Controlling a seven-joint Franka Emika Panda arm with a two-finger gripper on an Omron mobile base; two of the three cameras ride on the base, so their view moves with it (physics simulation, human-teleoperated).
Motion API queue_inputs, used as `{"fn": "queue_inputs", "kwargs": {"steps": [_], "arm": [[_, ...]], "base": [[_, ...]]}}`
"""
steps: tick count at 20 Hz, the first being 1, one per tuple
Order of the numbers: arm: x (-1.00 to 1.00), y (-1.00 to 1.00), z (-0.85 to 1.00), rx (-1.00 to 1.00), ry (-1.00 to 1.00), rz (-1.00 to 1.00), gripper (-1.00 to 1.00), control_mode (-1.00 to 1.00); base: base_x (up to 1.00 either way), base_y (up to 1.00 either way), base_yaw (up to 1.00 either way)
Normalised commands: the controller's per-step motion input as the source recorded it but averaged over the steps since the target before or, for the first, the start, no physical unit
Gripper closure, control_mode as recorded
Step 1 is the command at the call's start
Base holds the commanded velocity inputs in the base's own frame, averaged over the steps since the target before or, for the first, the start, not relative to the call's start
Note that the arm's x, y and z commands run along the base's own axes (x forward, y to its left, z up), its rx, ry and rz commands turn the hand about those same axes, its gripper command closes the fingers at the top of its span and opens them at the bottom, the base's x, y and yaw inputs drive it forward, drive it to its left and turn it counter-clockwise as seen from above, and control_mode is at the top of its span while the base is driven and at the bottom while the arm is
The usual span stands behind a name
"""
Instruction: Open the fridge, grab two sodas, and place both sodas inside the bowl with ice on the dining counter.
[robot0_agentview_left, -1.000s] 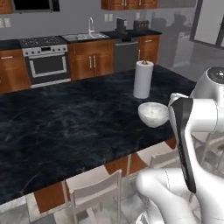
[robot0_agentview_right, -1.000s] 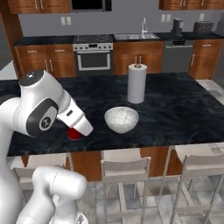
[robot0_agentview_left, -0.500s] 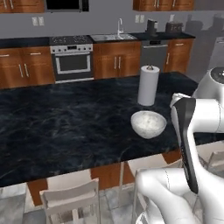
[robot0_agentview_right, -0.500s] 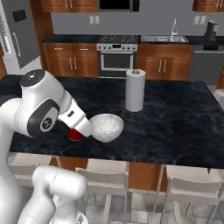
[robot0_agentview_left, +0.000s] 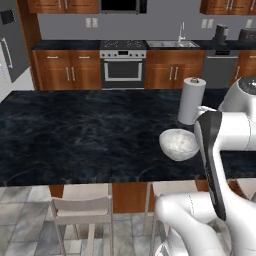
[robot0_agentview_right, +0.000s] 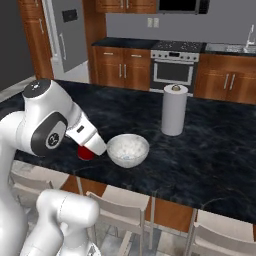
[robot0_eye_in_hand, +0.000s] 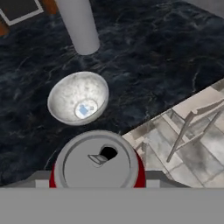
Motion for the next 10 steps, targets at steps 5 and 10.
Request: {"fn": "queue_inputs", "kwargs": {"steps": [5, 10], "arm": [[0.79, -0.56, -0.01, 0.07, 0.05, 0.35, 1.0, -1.0], [0.98, -0.33, -0.11, 0.03, 0.24, 0.31, 1.0, -1.0]], "base": [[0.0, 0.0, 0.0], [0.0, 0.0, 0.0]]}}
